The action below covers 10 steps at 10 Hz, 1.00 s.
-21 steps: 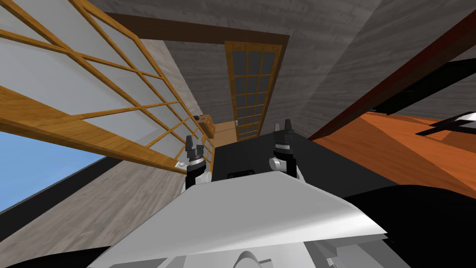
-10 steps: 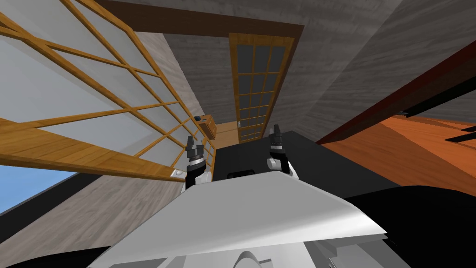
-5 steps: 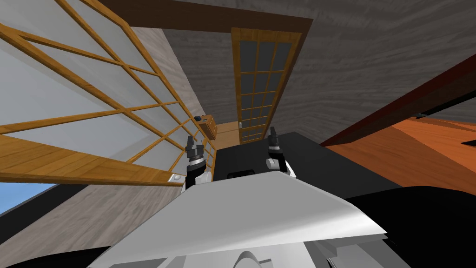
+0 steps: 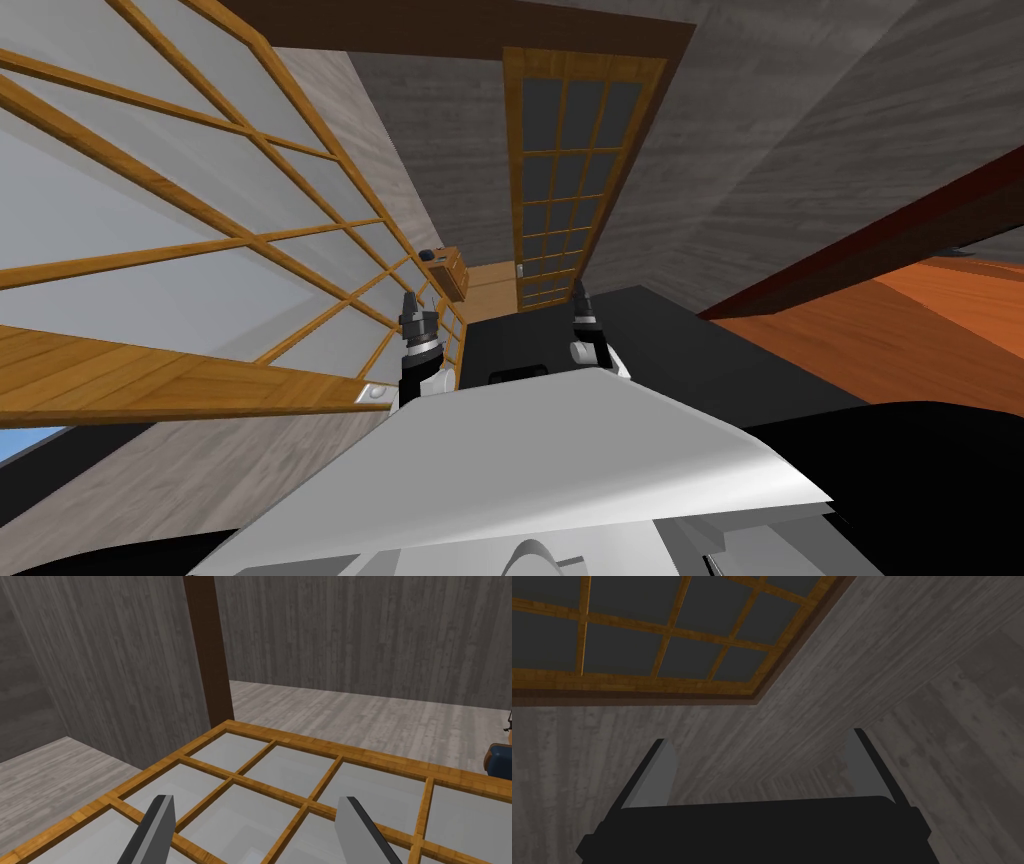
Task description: Pull the door open
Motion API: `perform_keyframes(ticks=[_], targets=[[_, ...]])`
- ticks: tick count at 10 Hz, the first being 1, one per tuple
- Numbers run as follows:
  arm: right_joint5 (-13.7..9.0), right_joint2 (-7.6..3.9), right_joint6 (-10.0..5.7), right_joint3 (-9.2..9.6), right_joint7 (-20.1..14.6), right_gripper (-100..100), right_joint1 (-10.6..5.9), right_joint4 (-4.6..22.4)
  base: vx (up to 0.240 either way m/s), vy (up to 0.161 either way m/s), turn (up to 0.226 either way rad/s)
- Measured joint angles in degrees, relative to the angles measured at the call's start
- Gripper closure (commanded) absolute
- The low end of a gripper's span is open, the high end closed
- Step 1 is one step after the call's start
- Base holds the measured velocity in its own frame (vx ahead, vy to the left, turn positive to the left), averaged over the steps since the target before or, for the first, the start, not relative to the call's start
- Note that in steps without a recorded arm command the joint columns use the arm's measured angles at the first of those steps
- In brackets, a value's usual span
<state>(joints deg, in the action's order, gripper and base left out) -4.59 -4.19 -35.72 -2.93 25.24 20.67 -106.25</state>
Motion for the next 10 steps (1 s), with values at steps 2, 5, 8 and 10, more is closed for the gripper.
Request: perform_keyframes(ticks=[2, 5, 8, 10], targets=[[0.1, -0.3, -0.35, 0.1, 2.5, -100, -0.68, 2.3, 0.109, 0.011, 0.025], [0.2, -0.91, -0.58, 0.11, 6.2, -100, -1.93, 5.9, 0.103, 0.023, 0.034], [0.4, -1.38, -1.33, 0.27, 10.0, -100, -3.04, 9.9, 0.11, 0.017, 0.035], [0.7, -1.2, -1.59, 0.67, 13.0, -100, -3.52, 12.0, 0.089, 0.016, 0.03]])
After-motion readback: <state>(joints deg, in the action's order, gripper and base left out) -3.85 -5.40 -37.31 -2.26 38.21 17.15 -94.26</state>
